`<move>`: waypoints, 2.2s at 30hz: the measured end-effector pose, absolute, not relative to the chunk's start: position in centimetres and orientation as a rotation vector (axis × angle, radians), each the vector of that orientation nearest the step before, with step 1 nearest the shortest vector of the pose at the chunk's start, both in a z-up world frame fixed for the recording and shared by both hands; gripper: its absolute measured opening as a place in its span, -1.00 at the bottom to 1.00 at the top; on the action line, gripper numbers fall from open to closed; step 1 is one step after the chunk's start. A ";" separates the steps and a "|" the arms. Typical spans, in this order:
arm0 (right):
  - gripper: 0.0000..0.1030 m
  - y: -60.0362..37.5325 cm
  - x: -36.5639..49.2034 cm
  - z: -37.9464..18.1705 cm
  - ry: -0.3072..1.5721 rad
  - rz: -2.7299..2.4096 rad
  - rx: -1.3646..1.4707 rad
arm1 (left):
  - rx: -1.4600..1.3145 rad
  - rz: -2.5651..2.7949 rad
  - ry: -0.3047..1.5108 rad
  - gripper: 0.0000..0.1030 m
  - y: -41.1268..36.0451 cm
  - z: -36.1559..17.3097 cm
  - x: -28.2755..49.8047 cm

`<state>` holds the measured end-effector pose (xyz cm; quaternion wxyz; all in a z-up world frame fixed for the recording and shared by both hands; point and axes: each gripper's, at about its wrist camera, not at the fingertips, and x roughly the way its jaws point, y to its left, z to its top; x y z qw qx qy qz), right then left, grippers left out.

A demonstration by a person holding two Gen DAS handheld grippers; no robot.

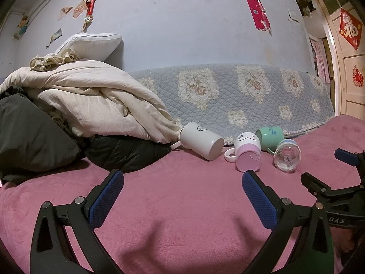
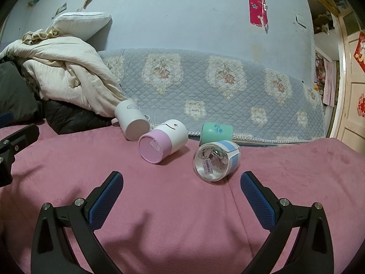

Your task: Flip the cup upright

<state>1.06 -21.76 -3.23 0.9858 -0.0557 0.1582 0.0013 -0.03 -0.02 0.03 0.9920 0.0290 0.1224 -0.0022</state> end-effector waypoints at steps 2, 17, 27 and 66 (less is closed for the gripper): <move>1.00 -21.8 1.1 -3.2 0.319 0.003 -0.112 | 0.059 -0.004 0.246 1.00 0.0 0.0 0.0; 1.00 -21.9 1.5 -3.7 0.306 0.003 -0.102 | 0.061 -0.004 0.247 1.00 0.0 0.0 0.0; 1.00 -23.0 0.9 -3.3 0.308 0.016 -0.055 | 0.060 -0.012 0.241 1.00 0.1 0.1 -0.2; 1.00 -26.0 2.3 -3.4 0.391 -0.078 0.075 | 0.024 -0.058 0.408 0.77 -0.9 1.9 2.6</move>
